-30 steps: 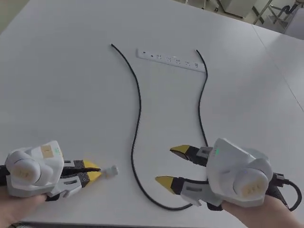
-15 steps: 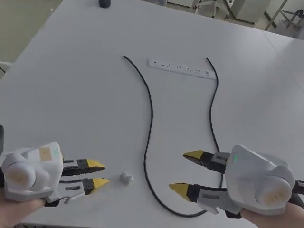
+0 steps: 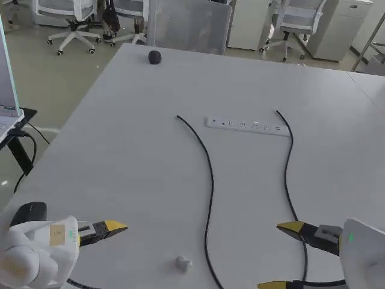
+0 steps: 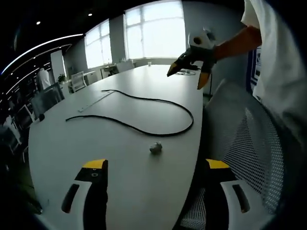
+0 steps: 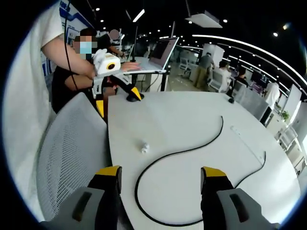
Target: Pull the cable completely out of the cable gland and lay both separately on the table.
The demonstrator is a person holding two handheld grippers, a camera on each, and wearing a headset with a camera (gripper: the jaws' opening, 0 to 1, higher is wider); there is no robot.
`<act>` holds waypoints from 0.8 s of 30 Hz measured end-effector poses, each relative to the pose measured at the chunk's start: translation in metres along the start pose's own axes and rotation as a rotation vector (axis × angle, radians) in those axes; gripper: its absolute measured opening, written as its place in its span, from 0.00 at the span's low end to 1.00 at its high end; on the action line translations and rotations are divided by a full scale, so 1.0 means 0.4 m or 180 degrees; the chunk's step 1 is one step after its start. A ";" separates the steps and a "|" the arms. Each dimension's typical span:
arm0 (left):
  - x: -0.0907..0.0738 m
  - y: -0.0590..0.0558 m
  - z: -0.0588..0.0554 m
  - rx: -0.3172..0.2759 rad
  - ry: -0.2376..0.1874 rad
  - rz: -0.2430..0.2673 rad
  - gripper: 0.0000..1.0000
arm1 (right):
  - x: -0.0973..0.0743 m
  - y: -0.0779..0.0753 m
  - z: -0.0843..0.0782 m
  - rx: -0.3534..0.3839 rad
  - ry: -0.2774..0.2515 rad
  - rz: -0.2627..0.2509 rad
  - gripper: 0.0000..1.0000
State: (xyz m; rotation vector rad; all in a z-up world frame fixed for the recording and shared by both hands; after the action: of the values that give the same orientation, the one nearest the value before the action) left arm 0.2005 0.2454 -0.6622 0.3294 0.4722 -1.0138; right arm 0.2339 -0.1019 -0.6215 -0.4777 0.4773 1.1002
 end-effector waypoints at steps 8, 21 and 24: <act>-0.063 0.018 0.047 -0.0333 -0.0555 0.0060 0.99 | -0.016 0.005 -0.015 0.0113 -0.0145 0.0051 0.99; -0.076 0.018 0.067 -0.0168 -0.0360 0.0071 0.94 | -0.032 -0.002 -0.026 0.0048 -0.0105 0.0010 0.98; -0.072 0.009 0.061 -0.0192 -0.0345 0.0026 0.94 | -0.028 0.000 -0.027 0.0021 -0.0064 -0.0002 0.99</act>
State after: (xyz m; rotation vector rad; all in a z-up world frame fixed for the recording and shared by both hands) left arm 0.1963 0.2567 -0.6262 0.2211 0.4022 -1.0019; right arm 0.2283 -0.1165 -0.6237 -0.4605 0.4630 1.1017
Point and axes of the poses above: the centre of the closed fingertips' face, and the gripper's own axes: x roughly forward along the fingers, y roughly to its left, z roughly out of its top, the point moved 10 cm from there along -x, roughly backward along the fingers, and after that the axes turned 2 degrees about -y, right-handed, at the moved point
